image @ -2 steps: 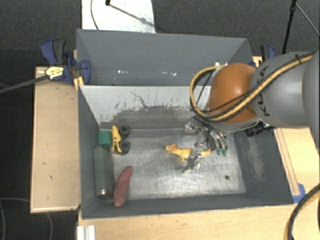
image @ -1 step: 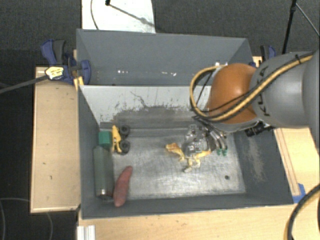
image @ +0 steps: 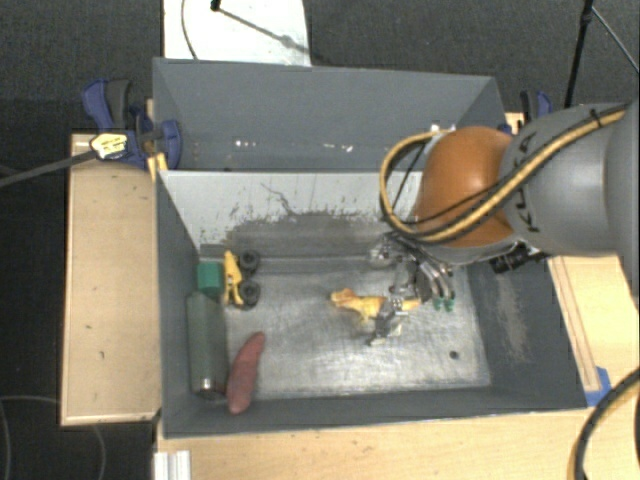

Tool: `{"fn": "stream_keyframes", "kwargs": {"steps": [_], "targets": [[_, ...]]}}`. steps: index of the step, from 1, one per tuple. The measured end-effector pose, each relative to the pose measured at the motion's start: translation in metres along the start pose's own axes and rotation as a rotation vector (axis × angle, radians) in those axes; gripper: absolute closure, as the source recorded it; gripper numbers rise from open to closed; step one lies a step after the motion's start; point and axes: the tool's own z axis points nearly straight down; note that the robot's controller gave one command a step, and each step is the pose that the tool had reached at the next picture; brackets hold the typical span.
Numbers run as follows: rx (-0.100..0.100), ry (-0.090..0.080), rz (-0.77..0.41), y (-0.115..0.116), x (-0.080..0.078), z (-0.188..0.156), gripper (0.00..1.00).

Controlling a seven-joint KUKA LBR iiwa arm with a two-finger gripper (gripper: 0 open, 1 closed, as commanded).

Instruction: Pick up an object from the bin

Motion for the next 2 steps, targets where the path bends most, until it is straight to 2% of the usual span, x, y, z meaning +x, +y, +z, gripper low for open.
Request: {"fn": "stream_keyframes", "kwargs": {"steps": [1,2], "targets": [[0.0,0.0,-0.002,0.0,0.0,-0.0001,1.0],[0.0,0.0,-0.001,-0.0001,0.0,0.0,0.0]]}}
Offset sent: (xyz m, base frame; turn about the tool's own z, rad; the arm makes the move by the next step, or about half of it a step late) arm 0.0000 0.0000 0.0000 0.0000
